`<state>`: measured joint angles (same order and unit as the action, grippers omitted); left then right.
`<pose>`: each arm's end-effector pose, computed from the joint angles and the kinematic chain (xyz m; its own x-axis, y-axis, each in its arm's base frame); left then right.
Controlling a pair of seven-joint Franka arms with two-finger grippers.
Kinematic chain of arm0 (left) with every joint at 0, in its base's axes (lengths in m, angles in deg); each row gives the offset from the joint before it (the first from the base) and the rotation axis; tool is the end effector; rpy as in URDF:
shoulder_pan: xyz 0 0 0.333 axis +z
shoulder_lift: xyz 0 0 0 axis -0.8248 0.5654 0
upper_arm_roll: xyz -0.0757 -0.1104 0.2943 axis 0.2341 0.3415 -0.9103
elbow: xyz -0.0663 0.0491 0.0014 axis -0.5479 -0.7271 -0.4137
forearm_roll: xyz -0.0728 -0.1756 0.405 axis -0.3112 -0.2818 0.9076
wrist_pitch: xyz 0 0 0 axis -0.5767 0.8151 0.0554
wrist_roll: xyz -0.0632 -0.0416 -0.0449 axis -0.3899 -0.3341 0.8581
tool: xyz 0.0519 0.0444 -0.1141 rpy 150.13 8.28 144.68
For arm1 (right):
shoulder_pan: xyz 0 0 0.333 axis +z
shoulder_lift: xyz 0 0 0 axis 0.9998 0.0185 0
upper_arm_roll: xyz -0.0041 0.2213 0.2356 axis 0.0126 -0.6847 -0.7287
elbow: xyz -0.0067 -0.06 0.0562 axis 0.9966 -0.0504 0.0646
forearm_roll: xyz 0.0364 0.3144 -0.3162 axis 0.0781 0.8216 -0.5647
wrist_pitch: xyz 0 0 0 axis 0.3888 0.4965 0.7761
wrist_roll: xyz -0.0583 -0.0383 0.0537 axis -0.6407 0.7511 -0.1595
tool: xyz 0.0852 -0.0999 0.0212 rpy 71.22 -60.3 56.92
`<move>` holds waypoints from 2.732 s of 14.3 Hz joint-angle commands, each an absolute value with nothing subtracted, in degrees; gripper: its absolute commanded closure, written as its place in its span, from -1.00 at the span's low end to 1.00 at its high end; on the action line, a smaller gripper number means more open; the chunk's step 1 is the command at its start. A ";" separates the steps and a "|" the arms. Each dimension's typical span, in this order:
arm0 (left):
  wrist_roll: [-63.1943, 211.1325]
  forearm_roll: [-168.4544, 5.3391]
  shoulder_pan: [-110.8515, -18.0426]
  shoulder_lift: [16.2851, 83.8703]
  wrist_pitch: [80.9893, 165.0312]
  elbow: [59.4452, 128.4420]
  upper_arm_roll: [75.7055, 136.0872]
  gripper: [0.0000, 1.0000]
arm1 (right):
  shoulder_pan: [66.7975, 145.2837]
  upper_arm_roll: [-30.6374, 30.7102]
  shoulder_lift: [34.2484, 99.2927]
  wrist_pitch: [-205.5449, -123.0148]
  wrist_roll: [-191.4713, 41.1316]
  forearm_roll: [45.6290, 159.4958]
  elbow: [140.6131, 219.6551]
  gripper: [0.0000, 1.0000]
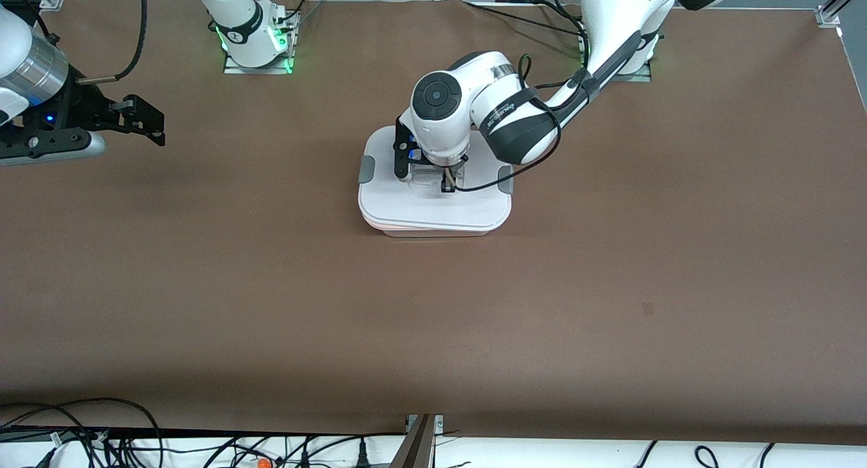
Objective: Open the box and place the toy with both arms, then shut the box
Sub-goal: 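Lower the lid onto the box with the left gripper and press it down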
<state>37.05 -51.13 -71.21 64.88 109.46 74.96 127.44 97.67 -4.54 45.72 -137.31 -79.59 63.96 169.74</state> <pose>0.5220 -0.5356 0.3018 0.0410 -0.9958 -0.0815 -0.9884 -0.0524 0.1429 0.6143 0.0809 0.5916 0.9883 0.1461 -0.0436 0.1475 -0.9886 0.0295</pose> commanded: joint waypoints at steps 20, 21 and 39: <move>43.87 -51.82 -71.66 65.41 109.90 75.35 126.95 1.00 | 97.03 -5.06 46.38 -138.92 -80.11 64.22 168.48 -1.00; 43.88 -51.82 -71.74 65.33 109.91 75.35 127.03 1.00 | 97.03 -5.06 46.38 -138.92 -80.11 64.31 168.48 -1.00; 35.27 -49.36 -71.39 65.33 109.73 75.09 126.68 1.00 | 97.29 -5.06 46.38 -138.92 -80.29 65.63 168.39 -1.00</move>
